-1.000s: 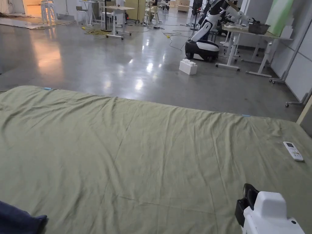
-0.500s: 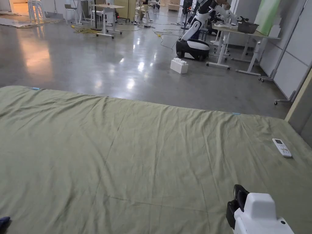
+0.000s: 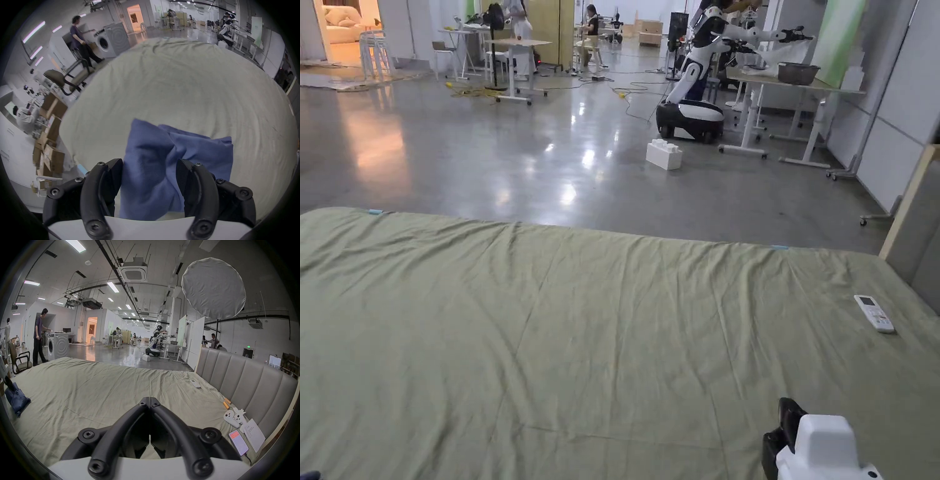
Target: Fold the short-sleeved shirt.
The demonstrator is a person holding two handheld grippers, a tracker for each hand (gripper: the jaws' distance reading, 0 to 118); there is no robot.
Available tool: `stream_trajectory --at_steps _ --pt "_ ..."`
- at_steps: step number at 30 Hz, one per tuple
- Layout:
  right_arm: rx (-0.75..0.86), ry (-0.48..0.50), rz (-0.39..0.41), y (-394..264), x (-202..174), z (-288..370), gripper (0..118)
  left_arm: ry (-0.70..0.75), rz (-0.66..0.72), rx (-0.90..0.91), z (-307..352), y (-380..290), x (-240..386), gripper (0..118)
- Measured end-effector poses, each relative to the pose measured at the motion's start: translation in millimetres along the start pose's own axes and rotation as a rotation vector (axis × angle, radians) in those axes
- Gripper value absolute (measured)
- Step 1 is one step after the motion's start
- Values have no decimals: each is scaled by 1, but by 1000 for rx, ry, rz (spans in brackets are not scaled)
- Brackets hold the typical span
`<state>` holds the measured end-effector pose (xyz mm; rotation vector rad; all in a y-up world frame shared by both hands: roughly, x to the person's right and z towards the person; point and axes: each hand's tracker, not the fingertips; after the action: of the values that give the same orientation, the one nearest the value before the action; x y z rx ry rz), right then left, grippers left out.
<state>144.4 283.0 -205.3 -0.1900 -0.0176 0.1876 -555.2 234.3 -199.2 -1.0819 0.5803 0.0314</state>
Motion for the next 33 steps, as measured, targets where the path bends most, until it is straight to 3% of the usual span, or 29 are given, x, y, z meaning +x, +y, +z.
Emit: stream_trajectory --at_steps 6,10,15,21,27,33 --pt "-1 -2 -16 -2 4 2 1 -42 -7 214 25 -6 32 69" --pt "11 0 -33 0 3 3 1 -163 -7 408 55 -31 80 69" --pt "24 1 -41 3 1 0 1 -322 -36 524 93 -65 154 67" --pt "30 6 -45 7 -2 -3 1 -371 -73 690 142 -80 226 66" --pt "28 4 -52 5 -4 -5 1 -398 -46 830 180 -79 268 31" --pt "19 4 -74 -2 -7 -4 1 -386 -64 901 202 -82 294 11"
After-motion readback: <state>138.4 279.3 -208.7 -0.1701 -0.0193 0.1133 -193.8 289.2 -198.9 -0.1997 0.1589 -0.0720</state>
